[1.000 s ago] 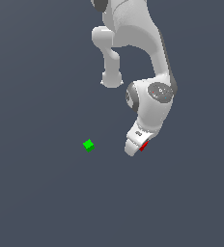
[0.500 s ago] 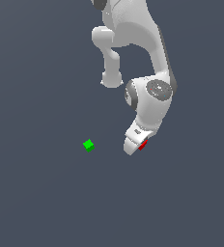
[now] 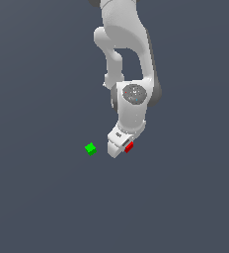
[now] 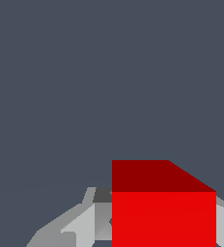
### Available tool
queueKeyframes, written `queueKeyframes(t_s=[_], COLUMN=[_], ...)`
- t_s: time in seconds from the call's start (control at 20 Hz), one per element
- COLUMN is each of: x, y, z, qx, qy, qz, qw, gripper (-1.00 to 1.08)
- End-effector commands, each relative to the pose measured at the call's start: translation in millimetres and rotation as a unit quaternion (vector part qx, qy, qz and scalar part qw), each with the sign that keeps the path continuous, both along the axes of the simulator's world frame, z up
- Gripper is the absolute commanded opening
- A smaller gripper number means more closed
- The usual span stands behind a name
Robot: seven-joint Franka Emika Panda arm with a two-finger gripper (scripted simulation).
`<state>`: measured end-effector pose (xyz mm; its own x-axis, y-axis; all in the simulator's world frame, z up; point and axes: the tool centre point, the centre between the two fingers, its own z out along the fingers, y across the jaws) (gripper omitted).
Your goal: Stack the red cube on top of the green cube.
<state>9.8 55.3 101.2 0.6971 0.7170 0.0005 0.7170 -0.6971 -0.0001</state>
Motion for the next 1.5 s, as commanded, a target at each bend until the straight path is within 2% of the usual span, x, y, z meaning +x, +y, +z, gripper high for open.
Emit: queueKeyframes(t_s=[0.0,0.35,0.6,0.85,1.15,1.2,1.45], x=[-5.1,-18.0,-22.9,-24.9,-23.5,-23.5,-23.5], y=[-29.9,-113.0,-154.2,-175.5,-177.2,-177.2,-177.2], z=[-6.3,-25.0,-34.3,-39.4,-39.7,-39.7,-39.7], qx=[0.000,0.000,0.000,0.000,0.000,0.000,0.000], qy=[0.000,0.000,0.000,0.000,0.000,0.000,0.000], qz=[-0.001,-0.001,-0.001,-0.001,-0.001,-0.001,-0.001], qw=[1.0000,1.0000,1.0000,1.0000,1.0000,1.0000,1.0000], gripper=[-1.00,-1.00,-1.00,-1.00,-1.00,1.00,1.00])
